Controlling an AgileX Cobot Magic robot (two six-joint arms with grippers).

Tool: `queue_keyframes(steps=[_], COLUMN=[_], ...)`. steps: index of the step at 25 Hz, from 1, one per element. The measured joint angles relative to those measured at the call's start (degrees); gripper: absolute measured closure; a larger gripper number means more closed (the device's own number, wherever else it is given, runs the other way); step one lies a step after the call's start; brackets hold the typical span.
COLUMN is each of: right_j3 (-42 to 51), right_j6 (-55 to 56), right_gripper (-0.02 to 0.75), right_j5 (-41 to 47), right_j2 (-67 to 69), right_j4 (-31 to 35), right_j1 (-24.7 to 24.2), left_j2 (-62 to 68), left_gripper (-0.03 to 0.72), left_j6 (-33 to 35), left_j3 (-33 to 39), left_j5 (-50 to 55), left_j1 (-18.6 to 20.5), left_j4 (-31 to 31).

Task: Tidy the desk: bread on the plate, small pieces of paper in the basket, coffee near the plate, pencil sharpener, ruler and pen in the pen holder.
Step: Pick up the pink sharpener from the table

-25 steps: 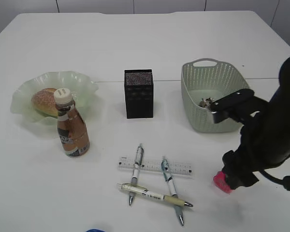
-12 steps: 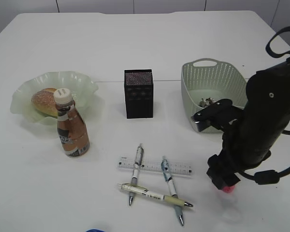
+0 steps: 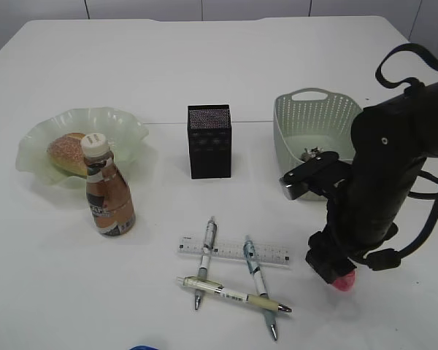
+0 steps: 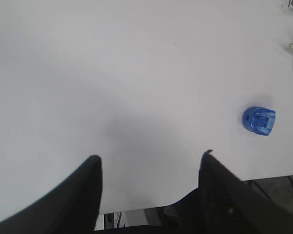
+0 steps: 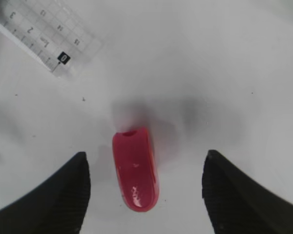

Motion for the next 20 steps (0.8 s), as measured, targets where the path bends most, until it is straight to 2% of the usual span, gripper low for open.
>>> queue_keyframes(steps=[9,18,20], right_j3=[-0.1,-0.1,-0.1], right_j6=[-0.1,-0.1,-0.1], right_gripper=[0.27,0.489,0.512], right_j5=[0.6,1.0,1.0], right_j2=[2.9,3.5,3.5], right_j4=[0.0,0.0,0.0], right_j1=[0.0,0.1,0.1], left_j2=[0.0,0.0,0.0], left_gripper=[0.232,0.232,0.232], left_j6=[0.6,0.7,0.7], left_j3=[0.0,0.0,0.0], left_j5=[-0.8,-1.0,-1.1], left_j1=[0.0,0.0,0.0], left_j4=[0.0,0.0,0.0])
